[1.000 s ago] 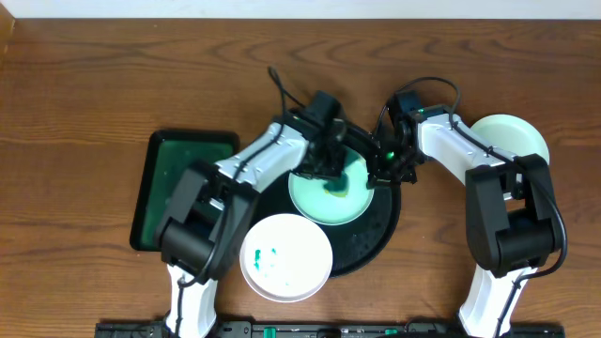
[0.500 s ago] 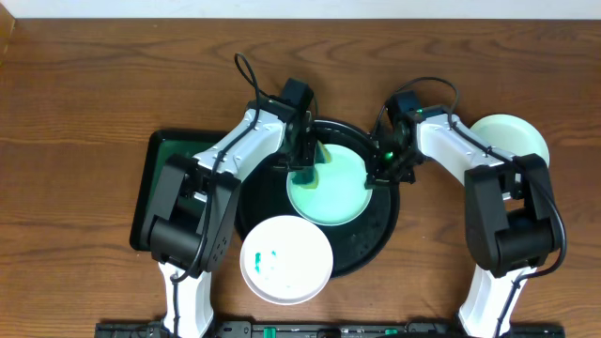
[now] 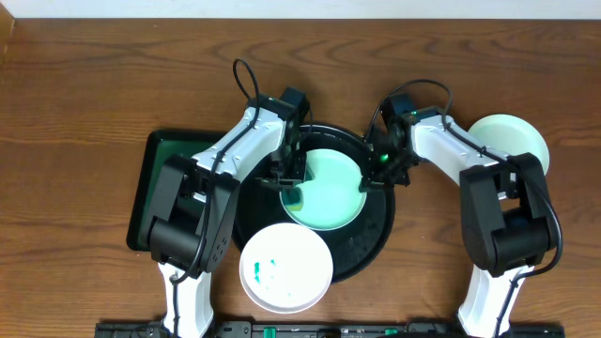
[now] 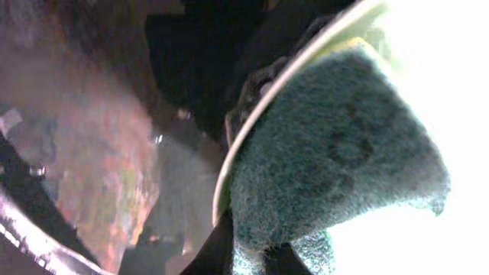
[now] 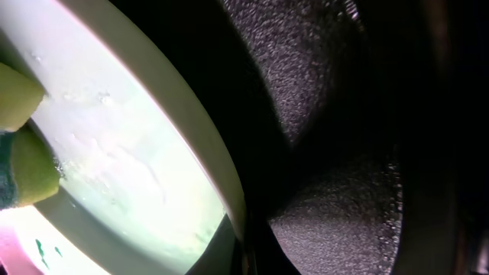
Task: Clean dirty plates on tray and stack at the side
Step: 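Rub the sponge around the plate surface with the left gripper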
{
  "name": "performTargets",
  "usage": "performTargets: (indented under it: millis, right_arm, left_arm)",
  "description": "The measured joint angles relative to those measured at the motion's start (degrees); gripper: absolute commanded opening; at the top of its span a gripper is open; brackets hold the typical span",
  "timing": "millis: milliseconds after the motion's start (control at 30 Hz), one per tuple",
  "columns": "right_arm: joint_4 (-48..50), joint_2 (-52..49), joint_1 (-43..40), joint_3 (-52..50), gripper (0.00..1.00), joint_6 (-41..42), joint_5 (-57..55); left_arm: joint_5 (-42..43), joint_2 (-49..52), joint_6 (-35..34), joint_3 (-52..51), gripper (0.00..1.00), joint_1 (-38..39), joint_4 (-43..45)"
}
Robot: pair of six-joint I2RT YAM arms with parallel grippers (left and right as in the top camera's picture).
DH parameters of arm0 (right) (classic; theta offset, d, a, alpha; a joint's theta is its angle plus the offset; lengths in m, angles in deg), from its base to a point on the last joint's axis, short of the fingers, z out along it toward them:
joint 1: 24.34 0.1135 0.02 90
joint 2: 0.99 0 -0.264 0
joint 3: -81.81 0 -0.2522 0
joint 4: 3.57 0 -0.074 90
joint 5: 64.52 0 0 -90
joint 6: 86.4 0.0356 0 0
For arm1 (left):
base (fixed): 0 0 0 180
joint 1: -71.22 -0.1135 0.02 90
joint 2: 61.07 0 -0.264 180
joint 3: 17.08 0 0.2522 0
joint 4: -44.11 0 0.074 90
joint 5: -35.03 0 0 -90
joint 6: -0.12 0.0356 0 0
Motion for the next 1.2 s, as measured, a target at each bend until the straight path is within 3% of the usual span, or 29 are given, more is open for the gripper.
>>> performTargets:
  millis: [300,533,867,1200]
  right_arm:
    - [-0.2,-0.1,0.2,-0.2,0.01,0.0,0.8]
    - [-0.7,-0.1,0.1,-0.2,0.01,0.0,0.2]
    - [-1.2,0.1,-0.2,-0.1,0.01,-0.1,-1.1]
    - [-1.8,0.1,-0.3,0.0,0.01,-0.1,-1.8]
  left_arm:
    - [3.9,0.2,9.3,-0.5,0.08,0.5,-2.3]
    - [5.8,0.2,15.1,-1.0,0.07,6.1,-0.5]
    - [5.8,-0.1,16.2,-1.6,0.07,12.4,3.2]
    - [15.8,0.1,13.1,-3.3,0.07,12.9,14.6]
